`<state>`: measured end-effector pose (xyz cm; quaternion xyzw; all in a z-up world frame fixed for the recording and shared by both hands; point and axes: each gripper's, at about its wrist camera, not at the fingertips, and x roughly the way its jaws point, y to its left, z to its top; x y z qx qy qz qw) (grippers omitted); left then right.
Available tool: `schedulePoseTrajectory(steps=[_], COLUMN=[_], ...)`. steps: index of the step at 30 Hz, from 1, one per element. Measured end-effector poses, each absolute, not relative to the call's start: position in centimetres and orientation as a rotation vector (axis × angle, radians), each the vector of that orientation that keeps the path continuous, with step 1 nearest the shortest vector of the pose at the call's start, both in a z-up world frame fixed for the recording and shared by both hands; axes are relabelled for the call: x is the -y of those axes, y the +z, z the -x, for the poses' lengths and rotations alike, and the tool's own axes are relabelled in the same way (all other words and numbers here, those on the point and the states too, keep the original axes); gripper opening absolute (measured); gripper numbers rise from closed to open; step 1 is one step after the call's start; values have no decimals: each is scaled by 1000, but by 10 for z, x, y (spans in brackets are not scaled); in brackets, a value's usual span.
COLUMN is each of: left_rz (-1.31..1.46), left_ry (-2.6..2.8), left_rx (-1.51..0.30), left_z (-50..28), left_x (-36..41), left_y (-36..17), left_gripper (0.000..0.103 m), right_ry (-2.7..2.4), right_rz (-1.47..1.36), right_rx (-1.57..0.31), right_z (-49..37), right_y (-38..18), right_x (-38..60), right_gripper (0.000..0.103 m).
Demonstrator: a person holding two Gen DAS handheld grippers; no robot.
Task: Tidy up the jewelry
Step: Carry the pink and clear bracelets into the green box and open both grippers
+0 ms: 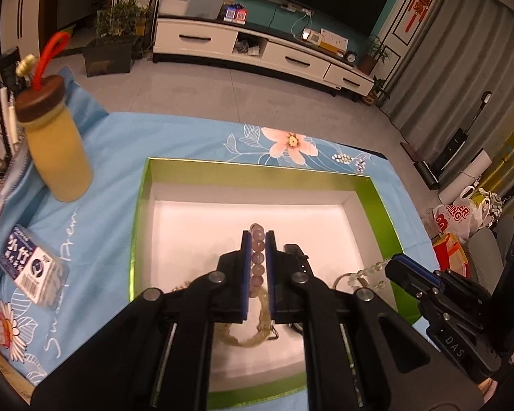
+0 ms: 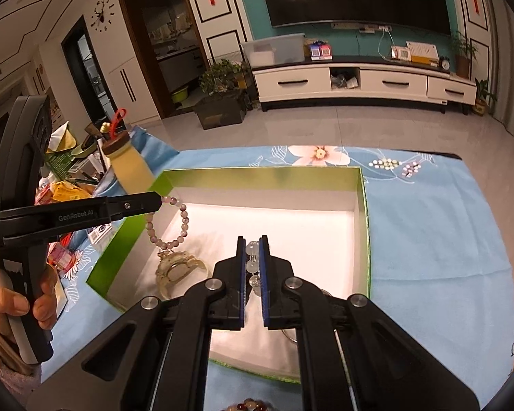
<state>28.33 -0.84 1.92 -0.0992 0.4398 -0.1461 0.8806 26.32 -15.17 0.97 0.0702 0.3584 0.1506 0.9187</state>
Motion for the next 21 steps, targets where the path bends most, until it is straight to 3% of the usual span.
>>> schedulePoseTrajectory(steps=[14,16,18,21], left_rz=[196,195,199,198], left_ry=[-268,-262,-255,-240], left_rx=[-955,-952,-944,-920], left_z=[-301,-299,-297,-291], left_x=[12,10,8,4], left_y=[7,7,9,15], left_gripper=[9,16,32,44], right_ry=[262,252,247,237], right_rz=[-178,-185,-196,-200], right_rx=[-806,-805,-803,-793], right_z=[-286,-285,-285,-282], right_y=[-6,-6,-5,-2], right_x=[156,158,161,165], right_gripper=[8,18,22,22])
